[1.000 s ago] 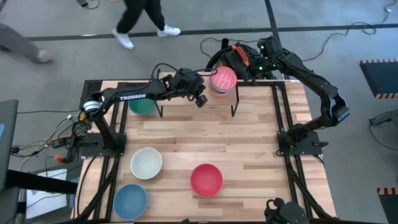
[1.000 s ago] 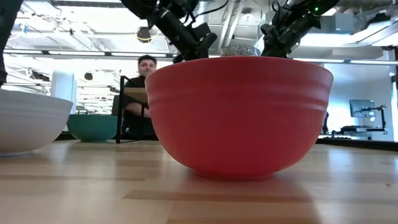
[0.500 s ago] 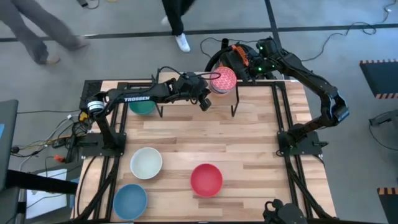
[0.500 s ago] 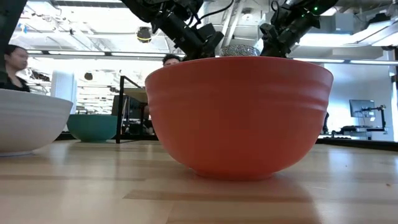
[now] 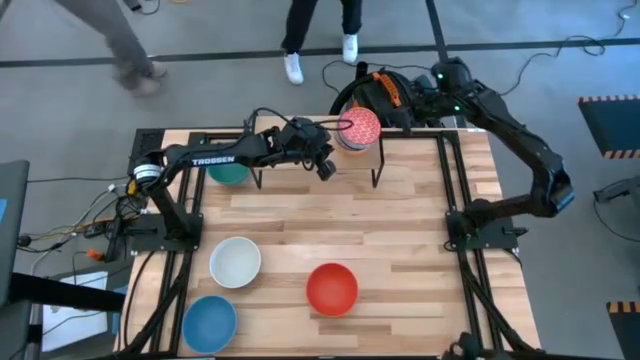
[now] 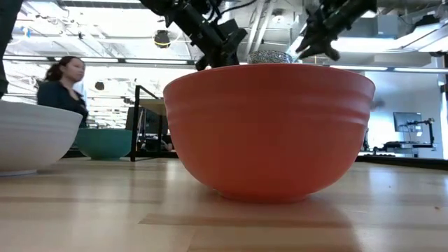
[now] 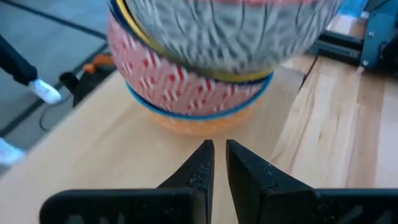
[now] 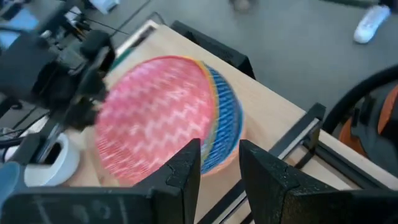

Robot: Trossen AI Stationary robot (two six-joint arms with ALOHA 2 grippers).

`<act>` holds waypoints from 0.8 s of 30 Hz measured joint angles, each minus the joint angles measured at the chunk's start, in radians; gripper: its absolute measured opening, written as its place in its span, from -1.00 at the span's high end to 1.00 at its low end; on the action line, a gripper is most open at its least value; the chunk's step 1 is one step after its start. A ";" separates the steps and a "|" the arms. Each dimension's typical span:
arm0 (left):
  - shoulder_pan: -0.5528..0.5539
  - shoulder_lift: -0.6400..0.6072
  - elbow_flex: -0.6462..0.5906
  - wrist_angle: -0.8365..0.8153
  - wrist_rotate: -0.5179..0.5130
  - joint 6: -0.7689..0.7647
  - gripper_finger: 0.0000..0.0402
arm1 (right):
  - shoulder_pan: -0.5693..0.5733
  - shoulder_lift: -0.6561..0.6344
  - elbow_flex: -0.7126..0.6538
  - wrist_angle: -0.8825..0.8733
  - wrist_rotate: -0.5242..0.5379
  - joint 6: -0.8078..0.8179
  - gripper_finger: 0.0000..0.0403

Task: Place and stack bowls onto a shelf
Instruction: Stack the red patterned bowl on top of the yellow patterned bowl on the shelf

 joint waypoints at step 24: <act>-0.003 -0.033 0.000 0.070 0.004 0.064 0.90 | 0.445 -0.306 -0.545 0.746 0.397 -0.001 0.88</act>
